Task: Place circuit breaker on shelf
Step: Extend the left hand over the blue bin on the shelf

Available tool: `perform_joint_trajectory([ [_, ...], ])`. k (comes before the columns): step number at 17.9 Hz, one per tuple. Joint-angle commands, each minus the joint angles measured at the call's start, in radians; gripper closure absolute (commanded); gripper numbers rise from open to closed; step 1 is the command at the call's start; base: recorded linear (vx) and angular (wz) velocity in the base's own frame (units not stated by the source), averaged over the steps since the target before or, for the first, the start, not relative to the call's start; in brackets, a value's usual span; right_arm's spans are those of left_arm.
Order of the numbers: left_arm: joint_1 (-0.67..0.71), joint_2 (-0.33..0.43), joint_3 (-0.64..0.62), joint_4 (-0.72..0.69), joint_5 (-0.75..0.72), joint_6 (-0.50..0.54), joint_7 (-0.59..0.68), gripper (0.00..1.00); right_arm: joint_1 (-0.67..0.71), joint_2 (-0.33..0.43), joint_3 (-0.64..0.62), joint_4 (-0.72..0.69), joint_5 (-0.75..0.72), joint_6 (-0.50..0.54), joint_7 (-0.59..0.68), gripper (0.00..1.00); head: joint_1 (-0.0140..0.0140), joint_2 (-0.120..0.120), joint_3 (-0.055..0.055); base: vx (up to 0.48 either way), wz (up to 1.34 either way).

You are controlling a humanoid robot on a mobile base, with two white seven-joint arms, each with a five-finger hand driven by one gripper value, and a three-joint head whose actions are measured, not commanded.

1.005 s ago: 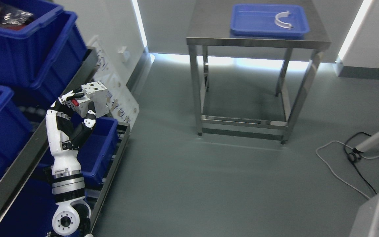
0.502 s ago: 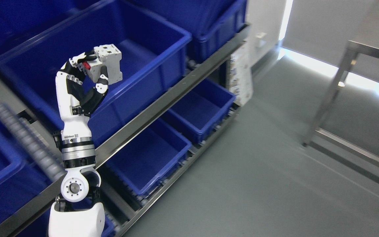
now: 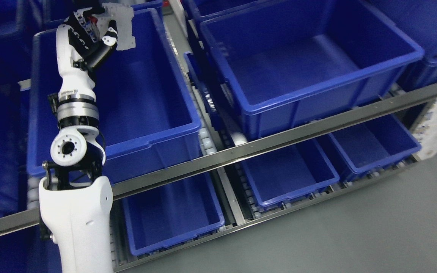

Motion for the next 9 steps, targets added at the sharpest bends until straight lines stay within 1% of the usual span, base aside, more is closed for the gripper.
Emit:
perform_joint_trajectory([
  [1,-0.181,0.017,0.044,0.070,-0.020,0.146,0.000,0.98,0.016,-0.017,0.000,0.000,0.001,-0.042,0.000,0.00,0.0000,0.000,0.000,0.029,0.82],
  [3,-0.169,0.017,0.020,0.094,-0.020,0.161,-0.003,0.98,0.016,-0.017,0.000,0.000,0.001,-0.042,0.000,0.00,0.0000,0.000,0.000,0.032,0.64],
  [7,-0.167,0.017,-0.017,0.264,-0.020,0.152,-0.012,0.96,0.016,-0.017,0.000,0.000,-0.001,-0.042,0.000,0.00,0.0000,0.000,0.000,0.043,0.41],
  [9,-0.161,0.017,-0.077,0.326,-0.020,0.129,-0.014,0.96,0.016,-0.017,0.000,0.000,-0.001,-0.042,0.000,0.00,0.0000,0.000,0.000,0.035,0.16],
])
